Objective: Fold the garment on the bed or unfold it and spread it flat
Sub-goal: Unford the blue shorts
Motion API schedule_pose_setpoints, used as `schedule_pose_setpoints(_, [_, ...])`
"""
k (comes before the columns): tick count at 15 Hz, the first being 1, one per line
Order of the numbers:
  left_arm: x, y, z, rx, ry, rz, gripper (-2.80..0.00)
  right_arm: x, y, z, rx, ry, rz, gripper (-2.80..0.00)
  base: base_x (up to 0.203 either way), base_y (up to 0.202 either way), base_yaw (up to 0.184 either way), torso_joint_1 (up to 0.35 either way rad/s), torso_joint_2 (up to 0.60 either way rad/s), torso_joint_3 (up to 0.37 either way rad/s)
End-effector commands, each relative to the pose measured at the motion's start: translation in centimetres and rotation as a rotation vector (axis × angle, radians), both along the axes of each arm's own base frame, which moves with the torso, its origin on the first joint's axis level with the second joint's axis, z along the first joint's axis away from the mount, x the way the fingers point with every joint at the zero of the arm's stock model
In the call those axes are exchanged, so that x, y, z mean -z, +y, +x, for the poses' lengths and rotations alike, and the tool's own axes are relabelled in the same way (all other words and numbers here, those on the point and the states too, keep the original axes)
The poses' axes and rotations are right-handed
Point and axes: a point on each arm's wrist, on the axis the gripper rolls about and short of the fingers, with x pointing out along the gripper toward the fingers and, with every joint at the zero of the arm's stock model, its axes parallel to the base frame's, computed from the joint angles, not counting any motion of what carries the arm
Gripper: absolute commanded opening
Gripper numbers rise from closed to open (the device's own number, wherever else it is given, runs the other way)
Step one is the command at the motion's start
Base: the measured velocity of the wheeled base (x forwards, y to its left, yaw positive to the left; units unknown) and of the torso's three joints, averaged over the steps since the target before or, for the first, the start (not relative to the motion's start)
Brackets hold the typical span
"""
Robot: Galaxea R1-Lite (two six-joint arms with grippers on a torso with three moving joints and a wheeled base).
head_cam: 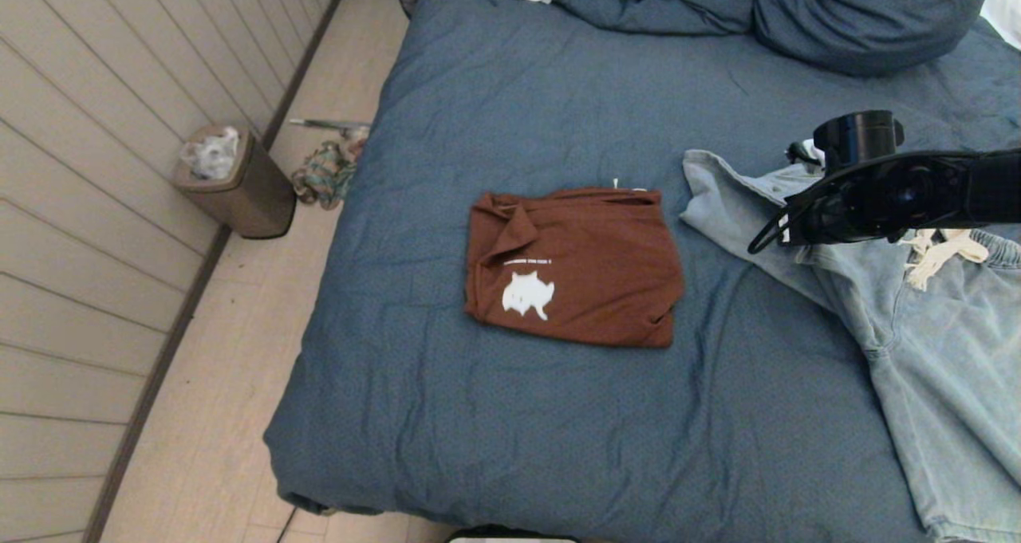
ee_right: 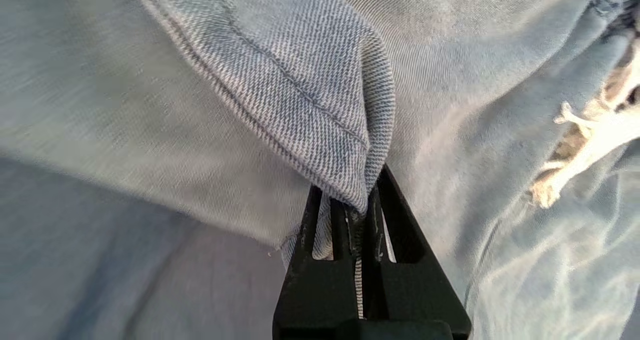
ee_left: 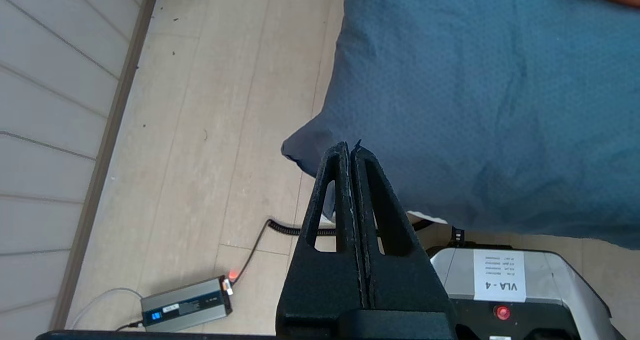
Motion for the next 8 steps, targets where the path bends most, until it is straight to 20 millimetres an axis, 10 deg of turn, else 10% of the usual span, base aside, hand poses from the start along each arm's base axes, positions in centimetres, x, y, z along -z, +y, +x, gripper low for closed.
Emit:
schedule_pose_setpoints(1, [0.0,0.0,0.0,-0.002,0.002,0.000,-2.80,-0.9,0.7,-2.5,-0.021,0.011,0.001,-2.80,0.000,0.000,0.000,0.000,0.00,0.000])
schedule_pose_setpoints(8, [0.0,0.0,0.0,-0.001,0.002,0.000,-2.80,5.1,2.1,-9.1,-0.184,0.299,0.047,-2.80,0.000,0.000,0.000,0.000,0.00,0.000])
